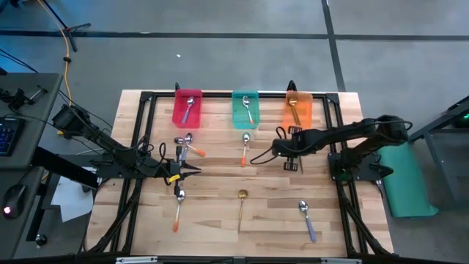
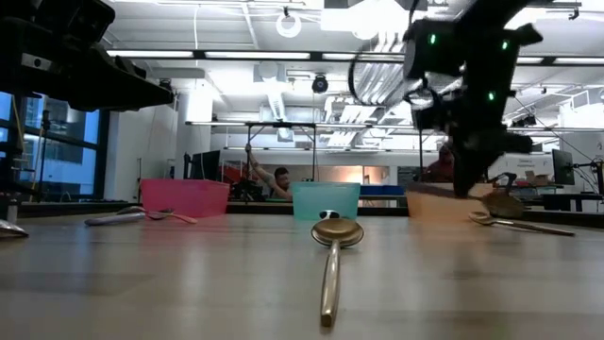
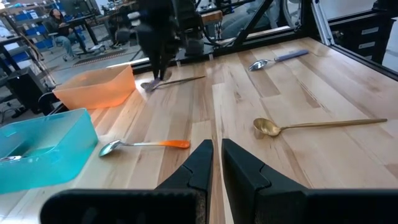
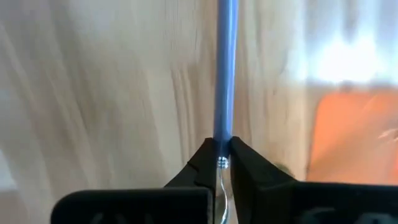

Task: Sort silverware by color (type)
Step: Put the violet spoon into the red bin

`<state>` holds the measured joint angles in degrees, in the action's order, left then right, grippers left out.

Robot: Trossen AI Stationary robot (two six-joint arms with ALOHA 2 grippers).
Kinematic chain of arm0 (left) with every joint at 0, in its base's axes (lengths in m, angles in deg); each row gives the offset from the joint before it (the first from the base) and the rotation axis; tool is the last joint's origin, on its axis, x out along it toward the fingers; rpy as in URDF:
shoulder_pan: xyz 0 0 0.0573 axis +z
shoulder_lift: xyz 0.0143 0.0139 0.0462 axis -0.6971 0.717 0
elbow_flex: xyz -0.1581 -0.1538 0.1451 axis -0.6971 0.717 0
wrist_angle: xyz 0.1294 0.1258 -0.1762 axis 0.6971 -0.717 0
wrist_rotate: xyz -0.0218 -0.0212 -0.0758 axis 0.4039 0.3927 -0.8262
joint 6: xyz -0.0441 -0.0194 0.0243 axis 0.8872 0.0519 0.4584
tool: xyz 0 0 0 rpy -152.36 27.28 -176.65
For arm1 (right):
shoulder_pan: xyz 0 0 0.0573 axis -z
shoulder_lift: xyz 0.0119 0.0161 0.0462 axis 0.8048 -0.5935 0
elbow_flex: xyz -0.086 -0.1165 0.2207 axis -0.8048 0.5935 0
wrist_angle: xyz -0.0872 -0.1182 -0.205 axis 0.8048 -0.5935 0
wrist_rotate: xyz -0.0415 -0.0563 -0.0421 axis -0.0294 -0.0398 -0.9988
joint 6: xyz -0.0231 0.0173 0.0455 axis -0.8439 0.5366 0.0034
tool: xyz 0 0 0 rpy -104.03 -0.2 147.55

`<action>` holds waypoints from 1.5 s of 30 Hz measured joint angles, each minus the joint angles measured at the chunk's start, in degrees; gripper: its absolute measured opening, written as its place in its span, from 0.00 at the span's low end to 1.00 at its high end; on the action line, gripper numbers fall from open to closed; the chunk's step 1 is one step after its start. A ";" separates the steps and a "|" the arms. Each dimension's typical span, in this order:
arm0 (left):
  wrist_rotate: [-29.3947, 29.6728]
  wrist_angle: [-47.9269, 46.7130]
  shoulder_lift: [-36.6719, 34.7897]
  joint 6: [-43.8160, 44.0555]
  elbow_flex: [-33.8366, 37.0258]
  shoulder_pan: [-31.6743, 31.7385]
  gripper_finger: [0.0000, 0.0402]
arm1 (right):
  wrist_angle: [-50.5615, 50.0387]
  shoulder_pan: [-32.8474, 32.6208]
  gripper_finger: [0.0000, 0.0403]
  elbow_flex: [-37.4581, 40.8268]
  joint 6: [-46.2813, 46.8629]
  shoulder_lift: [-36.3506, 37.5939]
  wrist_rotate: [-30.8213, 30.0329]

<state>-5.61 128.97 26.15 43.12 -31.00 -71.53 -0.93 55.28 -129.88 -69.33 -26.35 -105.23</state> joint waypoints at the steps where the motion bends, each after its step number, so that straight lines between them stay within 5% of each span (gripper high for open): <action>1: 0.00 0.00 0.00 0.08 0.00 -0.02 0.06 | 1.54 -0.70 0.01 -0.13 0.29 1.05 -0.53; 8: 0.02 -0.09 0.00 0.12 0.00 -0.02 0.06 | 20.39 -6.02 0.00 3.22 -1.15 6.66 -3.20; 18: -0.03 0.20 0.81 4.65 0.02 2.88 0.06 | 52.20 -7.36 0.00 10.06 -8.18 3.41 -1.12; 35: -8.93 3.22 17.92 -2.48 -12.22 13.14 0.14 | 69.11 -7.48 0.00 10.04 -9.79 -4.49 1.01; 45: -15.48 -13.38 23.47 6.49 -20.50 16.54 0.32 | 69.01 -8.23 0.00 10.04 -8.82 -4.47 -1.82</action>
<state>-21.08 115.59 49.62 49.60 -51.49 -55.00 68.08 47.05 -119.84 -78.16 -30.81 -107.05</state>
